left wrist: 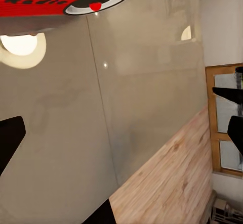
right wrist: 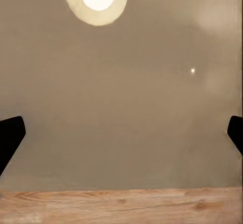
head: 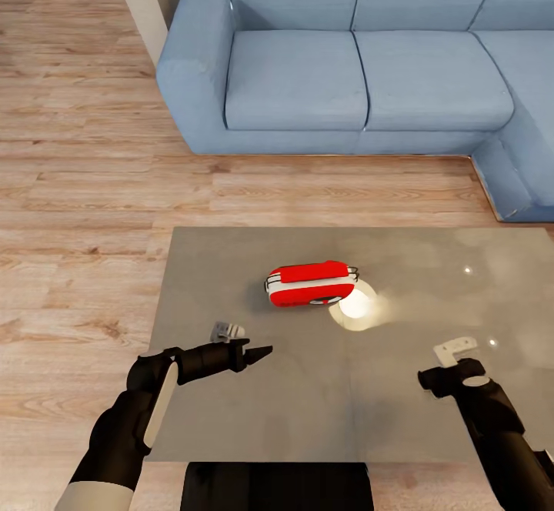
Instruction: Turn on the radio receiver that's on the table in the living room.
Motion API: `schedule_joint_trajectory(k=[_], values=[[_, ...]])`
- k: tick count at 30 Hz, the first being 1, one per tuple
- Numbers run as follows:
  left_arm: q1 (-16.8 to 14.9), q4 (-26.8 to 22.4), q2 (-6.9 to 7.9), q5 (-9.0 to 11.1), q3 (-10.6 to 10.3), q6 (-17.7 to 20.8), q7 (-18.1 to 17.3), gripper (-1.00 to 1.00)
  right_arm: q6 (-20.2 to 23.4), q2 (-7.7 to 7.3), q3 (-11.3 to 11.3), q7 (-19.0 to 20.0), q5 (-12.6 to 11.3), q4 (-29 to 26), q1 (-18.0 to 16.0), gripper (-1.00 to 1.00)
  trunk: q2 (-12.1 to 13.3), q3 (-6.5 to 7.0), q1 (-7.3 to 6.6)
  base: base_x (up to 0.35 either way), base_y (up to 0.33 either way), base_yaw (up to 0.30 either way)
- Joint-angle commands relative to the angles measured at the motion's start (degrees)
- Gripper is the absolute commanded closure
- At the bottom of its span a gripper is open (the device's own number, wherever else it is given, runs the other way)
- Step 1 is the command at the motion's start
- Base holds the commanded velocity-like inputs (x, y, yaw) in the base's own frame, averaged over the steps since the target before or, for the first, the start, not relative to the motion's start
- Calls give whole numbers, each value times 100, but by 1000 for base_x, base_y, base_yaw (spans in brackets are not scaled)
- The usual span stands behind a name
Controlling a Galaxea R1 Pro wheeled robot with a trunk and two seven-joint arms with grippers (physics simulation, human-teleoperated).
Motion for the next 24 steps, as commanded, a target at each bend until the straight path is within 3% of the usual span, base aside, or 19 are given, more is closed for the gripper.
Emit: schedule_joint_trajectory(k=[1, 7, 10, 14, 18, 24], values=[[0, -1, 0, 0, 2, 0, 1, -100, 37, 1, 5, 14, 18, 3, -90, -100, 0, 0, -1, 0, 0, 0], [0, -1, 0, 5, 5, -13, 5, -100, 357, -10, 46, 684, 92, 101, -1123, -100, 0, 0, -1, 0, 0, 0], [0, 4, 0, 12, 6, -25, 6, -100, 439, -13, 56, 1283, 329, 489, -1810, -100, 0, 0, -1, 0, 0, 0], [0, 3, 0, 16, 7, -28, 6, -100, 425, -13, 52, 1570, 663, 931, -2226, -100, 0, 0, -1, 0, 0, 0], [0, 6, 0, 17, 4, -35, 6, -100, 404, -14, 69, 1922, 817, 1298, -2685, -100, 0, 0, -1, 0, 0, 0], [0, 8, 0, 18, 7, -38, 6, -100, 332, -12, 712, 2262, 1084, 2212, -3517, -100, 0, 0, -1, 0, 0, 0]])
